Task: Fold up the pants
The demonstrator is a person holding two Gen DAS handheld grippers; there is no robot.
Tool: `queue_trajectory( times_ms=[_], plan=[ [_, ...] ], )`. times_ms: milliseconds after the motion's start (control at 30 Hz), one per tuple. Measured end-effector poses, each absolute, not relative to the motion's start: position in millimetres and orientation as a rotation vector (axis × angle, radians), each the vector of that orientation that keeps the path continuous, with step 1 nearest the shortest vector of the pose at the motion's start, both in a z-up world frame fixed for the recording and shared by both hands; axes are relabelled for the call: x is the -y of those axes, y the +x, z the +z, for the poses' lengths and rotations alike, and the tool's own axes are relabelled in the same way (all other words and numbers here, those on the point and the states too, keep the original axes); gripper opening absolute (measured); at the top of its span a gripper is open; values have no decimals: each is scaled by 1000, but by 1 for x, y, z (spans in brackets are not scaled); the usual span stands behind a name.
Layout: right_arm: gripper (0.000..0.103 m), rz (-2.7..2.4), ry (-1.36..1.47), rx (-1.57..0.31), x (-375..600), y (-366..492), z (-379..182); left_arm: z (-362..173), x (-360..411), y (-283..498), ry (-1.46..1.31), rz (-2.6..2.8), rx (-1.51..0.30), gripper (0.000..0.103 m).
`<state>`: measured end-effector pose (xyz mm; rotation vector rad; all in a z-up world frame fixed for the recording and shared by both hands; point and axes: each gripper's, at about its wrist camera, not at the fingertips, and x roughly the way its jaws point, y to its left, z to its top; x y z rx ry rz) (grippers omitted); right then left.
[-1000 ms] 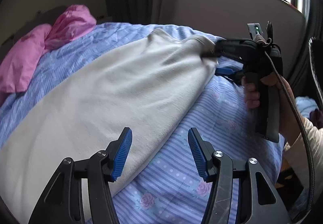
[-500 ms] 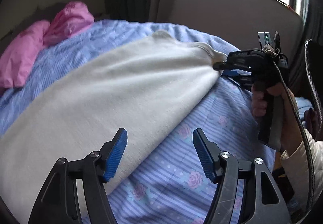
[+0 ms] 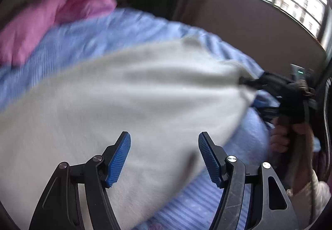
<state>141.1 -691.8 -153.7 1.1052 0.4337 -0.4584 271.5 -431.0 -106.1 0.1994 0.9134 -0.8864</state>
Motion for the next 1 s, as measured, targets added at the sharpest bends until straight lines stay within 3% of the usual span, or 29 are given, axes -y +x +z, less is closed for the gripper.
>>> queue_trajectory(
  times_ms=[133, 200, 233, 333, 433, 467, 567, 700, 1000],
  plan=[
    [24, -493, 1168, -426, 700, 132, -158, -125, 430, 266, 215, -881, -921, 65],
    [21, -497, 1147, -417, 697, 126, -156, -116, 432, 258, 266, -914, -905, 58],
    [21, -499, 1139, -411, 696, 121, -154, -111, 431, 258, 259, -936, -896, 52],
    [19, -509, 1052, -367, 687, 112, -133, -92, 425, 265, 195, -915, -812, 49],
    [18, -535, 937, -362, 678, 114, -112, -95, 429, 291, 153, -846, -844, 23],
    [18, -541, 889, -359, 674, 117, -101, -102, 432, 303, 131, -834, -895, 19],
    [18, -547, 812, -362, 669, 122, -85, -122, 442, 321, 125, -846, -1005, 19],
    [18, -542, 762, -381, 665, 131, -70, -111, 435, 319, 135, -846, -1014, 16],
    [18, -473, 383, -346, 585, 162, 24, -36, 308, 304, 206, -785, -826, 16]
  ],
)
